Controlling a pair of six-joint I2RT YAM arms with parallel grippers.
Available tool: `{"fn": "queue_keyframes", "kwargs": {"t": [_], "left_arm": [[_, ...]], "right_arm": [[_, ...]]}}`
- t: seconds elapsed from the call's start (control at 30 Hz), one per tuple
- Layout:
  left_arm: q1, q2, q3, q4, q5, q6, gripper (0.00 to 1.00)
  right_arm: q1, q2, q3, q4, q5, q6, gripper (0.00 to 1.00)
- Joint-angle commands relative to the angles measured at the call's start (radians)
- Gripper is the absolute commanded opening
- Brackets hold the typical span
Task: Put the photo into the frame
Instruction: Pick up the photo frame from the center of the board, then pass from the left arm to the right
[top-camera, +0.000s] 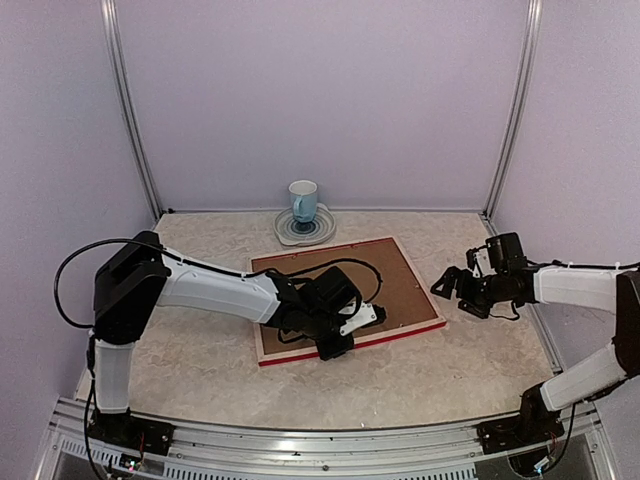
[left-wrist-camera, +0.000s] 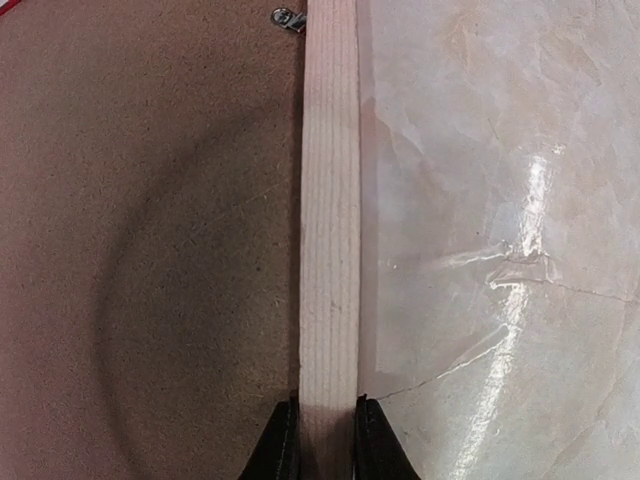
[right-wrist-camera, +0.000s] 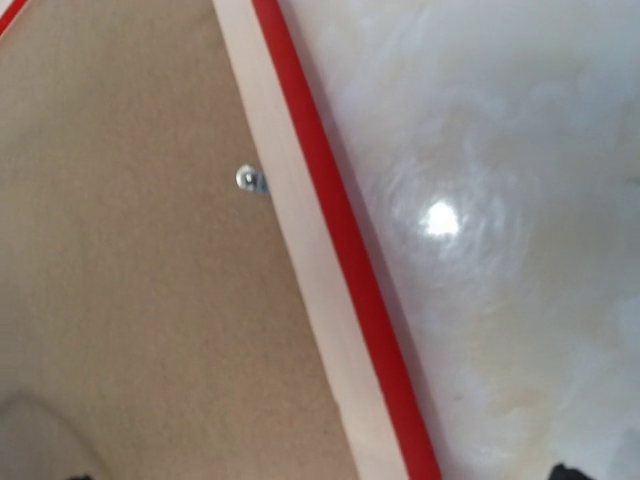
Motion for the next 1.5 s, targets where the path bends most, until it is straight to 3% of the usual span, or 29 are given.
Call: {"fn": "queue_keyframes", "kwargs": {"t": [0.0, 0.5, 0.77, 1.23, 1.47], "left_arm": [[-0.004, -0.097, 0.026, -0.005, -0.080, -0.013, 0.00], [-0.035, -0.180, 0.028, -0.001, -0.128, -0.006, 0.00], [-0.046, -0.177, 0.028, -0.005, -0.138, -0.005, 0.00], [-0.051, -0.170, 0.020, -0.001, -0.152, -0.006, 0.00], [-0.051, -0.168, 0.020, 0.001, -0.154, -0.003, 0.00]], "right_arm": [[-0.017, 0.033, -0.029, 0.086, -0.111, 0.045, 0.98], [-0.035, 0.068, -0.079, 0.172, -0.231, 0.099, 0.97], [-0.047, 0.134, -0.131, 0.364, -0.399, 0.211, 0.94], [-0.047, 0.161, -0.222, 0.683, -0.491, 0.387, 0.74], [-0.047, 0.220, -0.309, 0.937, -0.525, 0.503, 0.67]]}}
